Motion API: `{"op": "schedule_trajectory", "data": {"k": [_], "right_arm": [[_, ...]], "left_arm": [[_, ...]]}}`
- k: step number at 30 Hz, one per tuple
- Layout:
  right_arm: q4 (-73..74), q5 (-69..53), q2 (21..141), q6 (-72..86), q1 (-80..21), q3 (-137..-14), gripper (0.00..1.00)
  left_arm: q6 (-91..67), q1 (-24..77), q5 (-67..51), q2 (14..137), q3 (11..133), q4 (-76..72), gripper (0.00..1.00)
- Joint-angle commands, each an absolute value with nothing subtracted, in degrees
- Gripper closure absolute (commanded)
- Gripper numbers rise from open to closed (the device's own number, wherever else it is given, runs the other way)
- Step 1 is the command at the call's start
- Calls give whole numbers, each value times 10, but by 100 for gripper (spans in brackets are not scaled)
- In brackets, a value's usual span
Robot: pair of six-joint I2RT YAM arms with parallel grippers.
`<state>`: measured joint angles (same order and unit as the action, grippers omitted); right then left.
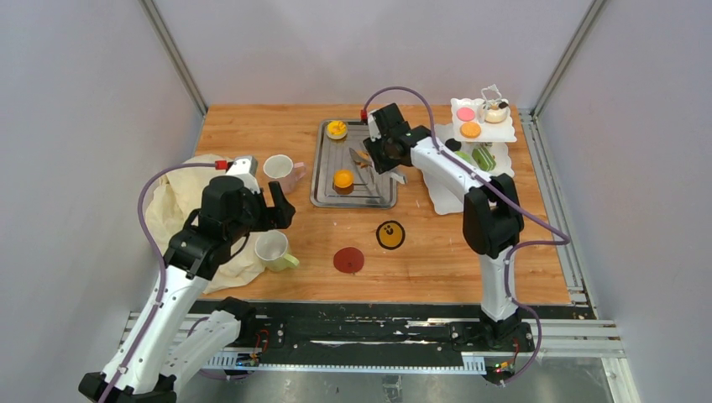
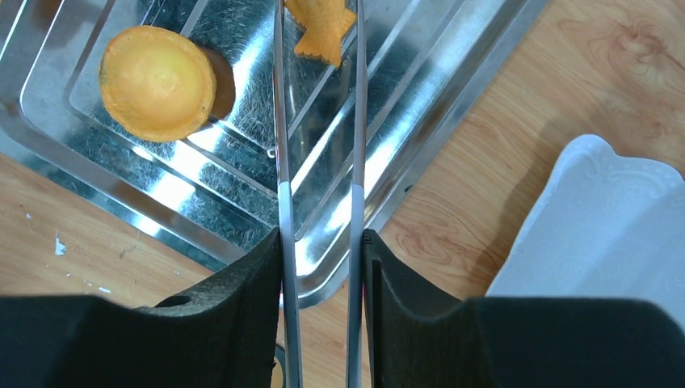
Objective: Serve the afternoon tea
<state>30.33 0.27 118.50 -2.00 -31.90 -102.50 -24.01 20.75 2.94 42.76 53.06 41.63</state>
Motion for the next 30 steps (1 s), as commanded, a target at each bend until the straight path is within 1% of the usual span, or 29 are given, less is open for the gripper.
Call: {"op": "schedule_trajectory", "data": {"k": [1,4,5,12,15,18,26,30], "right_arm": [[305,21,1117,-12,-324,-1012,89],[308,20,1074,-5,-324,-985,99],[308,14,1057,-5,-324,-973,99],[301,-21,938,21,-325,-872,99],[295,-57,871,18,-328,-807,99],[295,-58,806,19,-329,-728,99],[330,-18,639,77,-330,-577,99],[360,37,571,106,-330,-542,99]], "left_arm": [[-240,205,22,428,537,392,12],[-239,205,20,431,535,388,12],[-239,205,22,433,535,385,12],[-236,204,-17,470,558,363,13],[-233,205,-39,482,552,349,13],[-237,205,-62,494,543,335,13],[-236,205,-79,534,538,329,13],[-239,205,-89,543,539,318,13]]}}
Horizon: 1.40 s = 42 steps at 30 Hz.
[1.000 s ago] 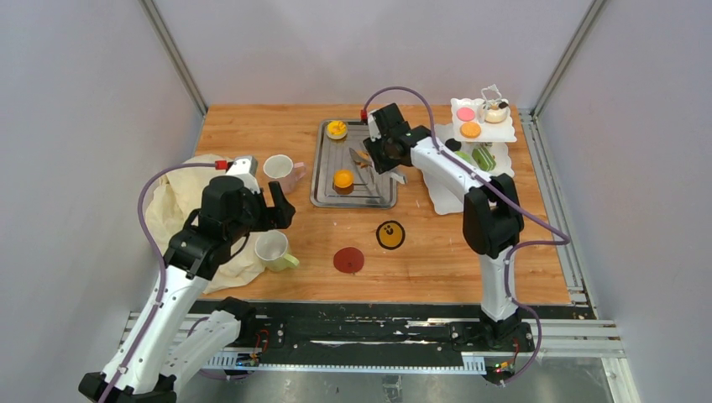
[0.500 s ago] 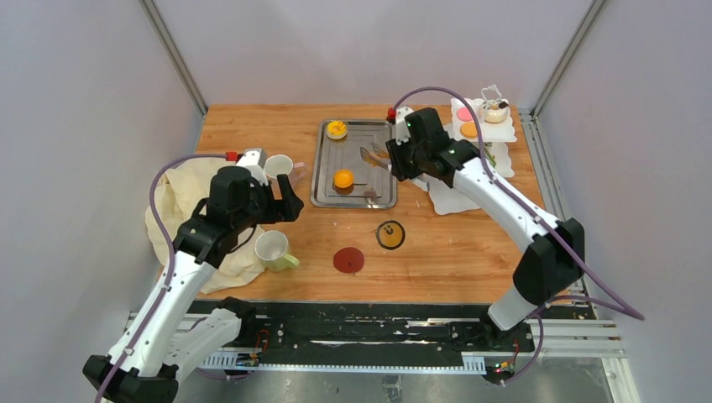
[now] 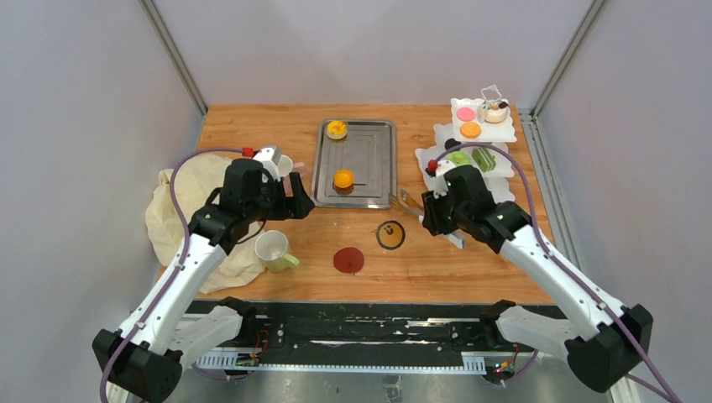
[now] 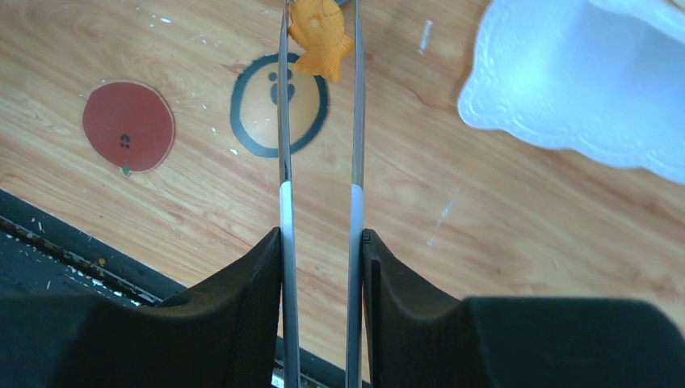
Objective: Serve the afternoon tea
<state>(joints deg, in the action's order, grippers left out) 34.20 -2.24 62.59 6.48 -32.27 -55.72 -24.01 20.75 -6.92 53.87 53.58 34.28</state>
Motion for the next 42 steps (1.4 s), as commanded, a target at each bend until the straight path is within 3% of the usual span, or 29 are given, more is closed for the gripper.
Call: {"op": "schedule_trajectory", "data": {"k": [1,7,18,28,42], "right_arm": [[376,58,565,113,-330,-541,99],[413,135,527,165,-315,-513,99],[379,120,469,190,-218,-454,99],[249,164,483,231,-198,-411,99],[2,176,591,204,-190,-353,100]], "left_arm": [[-240,205,-92,544,539,314,13],[-246,206,-112,553,532,295,13],[-245,206,-136,542,523,289,12],[-238,206,-124,538,528,304,11],[-249,206,-118,564,535,289,11]]}}
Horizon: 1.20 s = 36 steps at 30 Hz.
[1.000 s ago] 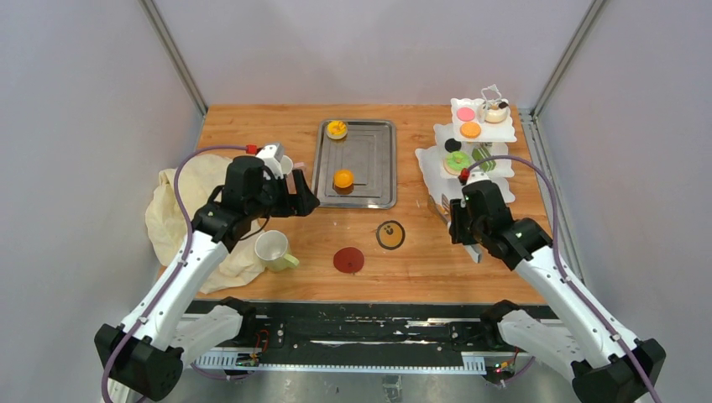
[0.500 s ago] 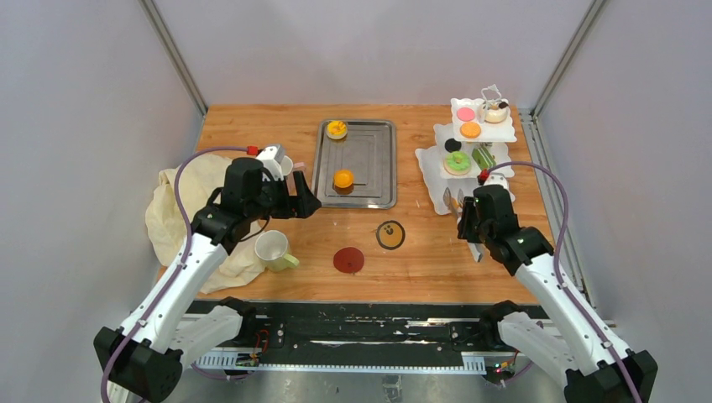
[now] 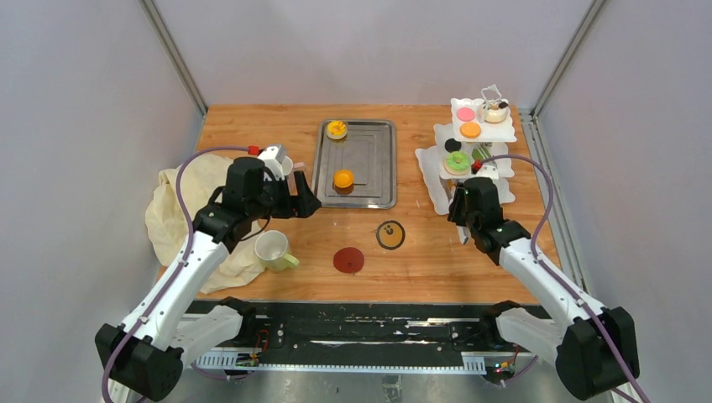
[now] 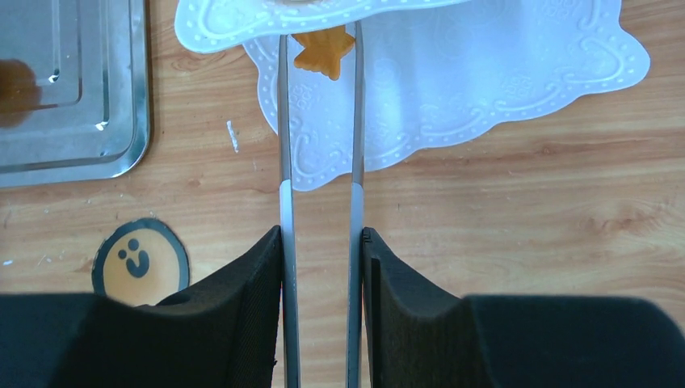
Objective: Serve the afternoon tea
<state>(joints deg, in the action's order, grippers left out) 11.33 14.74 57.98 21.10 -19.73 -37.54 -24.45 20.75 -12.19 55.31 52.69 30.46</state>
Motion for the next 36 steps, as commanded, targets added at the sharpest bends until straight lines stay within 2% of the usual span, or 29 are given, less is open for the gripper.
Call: {"op": "schedule_trajectory", "data": {"k": [1,8,19,24,36], "right_arm": [[-21,179,594,203,-190,-341,99],[-116,166,637,176,-190,-315,99],[-160,186,735,156,-189,-348,94],[-160,167,743,163,-189,-351,69],[-56,147,629,161,-189,-325,59]], "left_arm": [[-252,206,-119,568,537,288,11],[-255,206,-120,571,535,284,11],[-253,206,-98,557,523,293,11],[-244,206,-83,548,522,313,11],[-238,205,-87,552,506,298,11]]}}
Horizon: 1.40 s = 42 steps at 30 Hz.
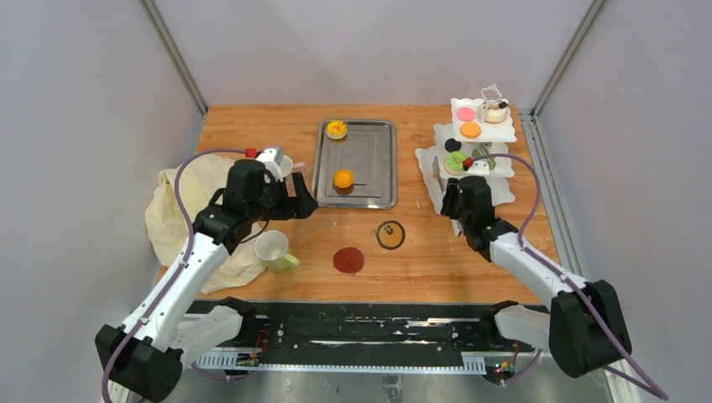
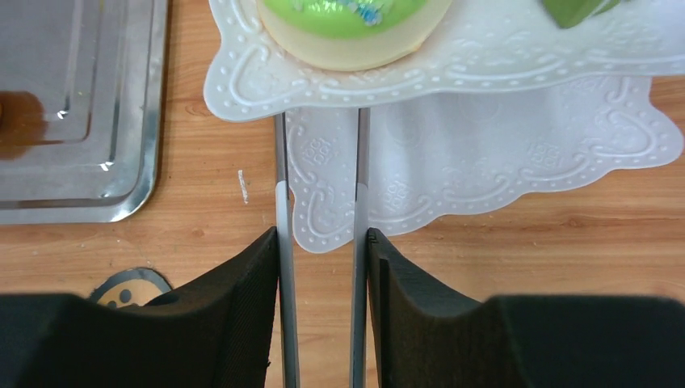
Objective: Serve the afternoon tea
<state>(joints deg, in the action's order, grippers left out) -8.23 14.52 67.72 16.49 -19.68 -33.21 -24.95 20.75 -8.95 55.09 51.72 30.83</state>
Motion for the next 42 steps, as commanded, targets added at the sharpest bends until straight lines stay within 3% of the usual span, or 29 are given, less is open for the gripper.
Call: {"op": "schedule_trajectory", "data": {"k": [1,8,11,15,18,27,42], "right_arm": [[-50,152,619,159,-189,-322,57],[-7,137,589,157,-189,-309,57],[43,124,574,166,-189,-314,68],[97,127,537,177,-189,-305,91],[103,122,513,179,-189,-294,99],[140,52,494,181,-190,-296,99],[24,141,627,181,-189,-328,99]], "left_arm": [[-238,206,-88,554,504,296,11],[-238,205,-102,569,505,287,11],[-234,206,-97,570,509,290,11],[-235,205,-96,570,509,292,11],[-237,206,-99,575,508,287,11],[-239,206,-103,582,506,281,11],[-240,206,-108,566,505,287,11]]}}
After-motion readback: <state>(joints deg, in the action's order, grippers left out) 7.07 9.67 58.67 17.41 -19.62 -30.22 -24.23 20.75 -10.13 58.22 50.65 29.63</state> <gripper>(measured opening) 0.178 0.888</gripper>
